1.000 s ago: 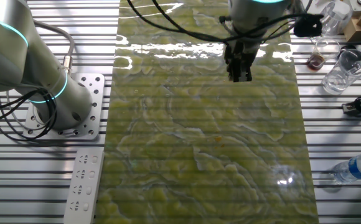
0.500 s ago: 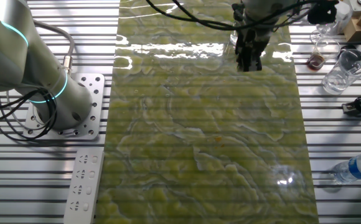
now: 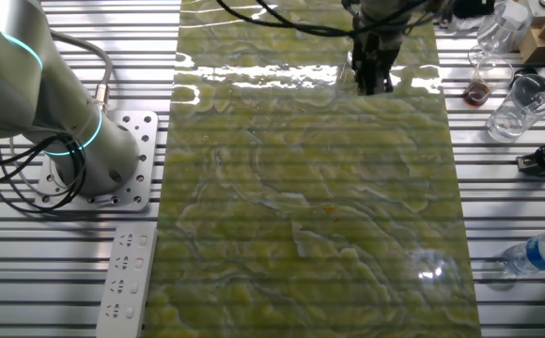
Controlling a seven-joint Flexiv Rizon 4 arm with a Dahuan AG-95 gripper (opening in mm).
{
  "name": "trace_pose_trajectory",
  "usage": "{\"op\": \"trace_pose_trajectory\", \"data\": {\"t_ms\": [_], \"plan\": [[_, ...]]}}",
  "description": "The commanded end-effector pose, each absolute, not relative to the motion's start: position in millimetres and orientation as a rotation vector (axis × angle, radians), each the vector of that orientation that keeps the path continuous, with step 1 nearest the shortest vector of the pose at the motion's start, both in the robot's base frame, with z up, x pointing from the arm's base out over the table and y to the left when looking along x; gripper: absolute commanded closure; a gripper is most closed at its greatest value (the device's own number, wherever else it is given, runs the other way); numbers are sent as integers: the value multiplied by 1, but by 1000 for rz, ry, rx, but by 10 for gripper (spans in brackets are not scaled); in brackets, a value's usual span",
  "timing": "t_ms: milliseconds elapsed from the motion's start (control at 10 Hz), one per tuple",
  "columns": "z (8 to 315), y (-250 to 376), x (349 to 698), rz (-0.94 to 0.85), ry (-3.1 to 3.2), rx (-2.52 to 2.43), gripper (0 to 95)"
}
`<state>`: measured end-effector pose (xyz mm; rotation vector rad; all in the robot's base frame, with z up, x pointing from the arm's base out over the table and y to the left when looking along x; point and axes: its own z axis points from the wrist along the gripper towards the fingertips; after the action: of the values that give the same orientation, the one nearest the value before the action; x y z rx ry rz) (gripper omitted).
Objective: Screw the lid onto the jar
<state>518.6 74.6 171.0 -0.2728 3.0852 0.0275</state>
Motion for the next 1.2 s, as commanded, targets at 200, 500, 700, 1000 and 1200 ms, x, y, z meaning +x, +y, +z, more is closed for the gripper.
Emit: {"op": "trace_pose_trajectory", "data": {"t_ms": [200, 500, 700, 1000, 1200], "plan": [[170, 99, 526, 18, 3112, -240, 950], [170, 99, 526, 6, 3125, -270, 950], [170, 99, 526, -8, 3073, -406, 950], [170, 99, 526, -9, 3053, -561, 950], [170, 99, 526, -115, 3042, -607, 950]]}}
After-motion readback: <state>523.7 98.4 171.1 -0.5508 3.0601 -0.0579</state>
